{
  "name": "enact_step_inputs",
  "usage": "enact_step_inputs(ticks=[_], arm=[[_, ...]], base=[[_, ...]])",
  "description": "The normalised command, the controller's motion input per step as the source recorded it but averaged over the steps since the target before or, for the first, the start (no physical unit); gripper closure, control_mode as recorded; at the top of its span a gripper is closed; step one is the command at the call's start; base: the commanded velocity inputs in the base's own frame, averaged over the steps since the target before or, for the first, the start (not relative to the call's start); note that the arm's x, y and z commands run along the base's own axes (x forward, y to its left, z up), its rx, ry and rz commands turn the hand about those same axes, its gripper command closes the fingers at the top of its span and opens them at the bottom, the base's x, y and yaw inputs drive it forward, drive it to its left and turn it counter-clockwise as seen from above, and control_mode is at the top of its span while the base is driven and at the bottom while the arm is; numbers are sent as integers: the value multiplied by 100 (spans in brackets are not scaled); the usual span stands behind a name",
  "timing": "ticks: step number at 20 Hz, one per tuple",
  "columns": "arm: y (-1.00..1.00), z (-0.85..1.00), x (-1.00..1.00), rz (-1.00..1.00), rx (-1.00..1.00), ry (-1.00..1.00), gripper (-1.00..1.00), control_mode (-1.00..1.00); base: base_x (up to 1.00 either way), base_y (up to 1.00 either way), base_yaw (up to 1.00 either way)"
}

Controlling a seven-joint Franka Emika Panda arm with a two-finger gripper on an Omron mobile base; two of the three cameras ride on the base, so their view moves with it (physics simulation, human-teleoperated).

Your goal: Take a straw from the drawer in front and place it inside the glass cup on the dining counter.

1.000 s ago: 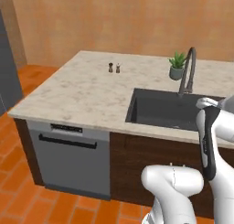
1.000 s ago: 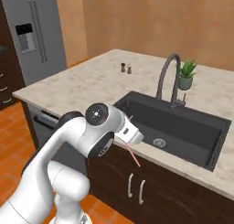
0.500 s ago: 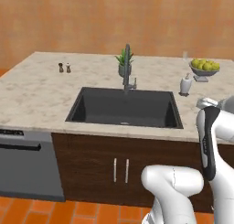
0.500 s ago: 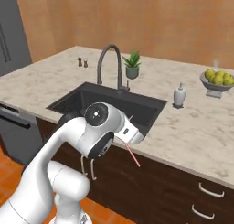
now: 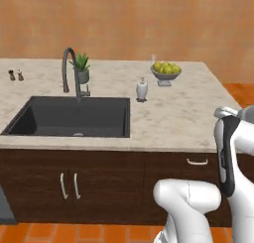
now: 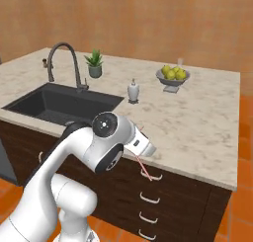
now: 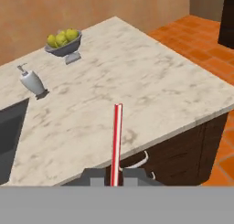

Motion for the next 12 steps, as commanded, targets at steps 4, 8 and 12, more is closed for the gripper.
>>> enact_step_inputs(ticks=[4, 8, 12], arm=[[0, 0, 0, 0, 0, 0, 100, 100], [0, 0, 0, 0, 0, 0, 100, 100], [0, 0, 0, 0, 0, 0, 100, 100]], base=[[-12, -100, -10], [-2, -100, -5], [0, -100, 0]])
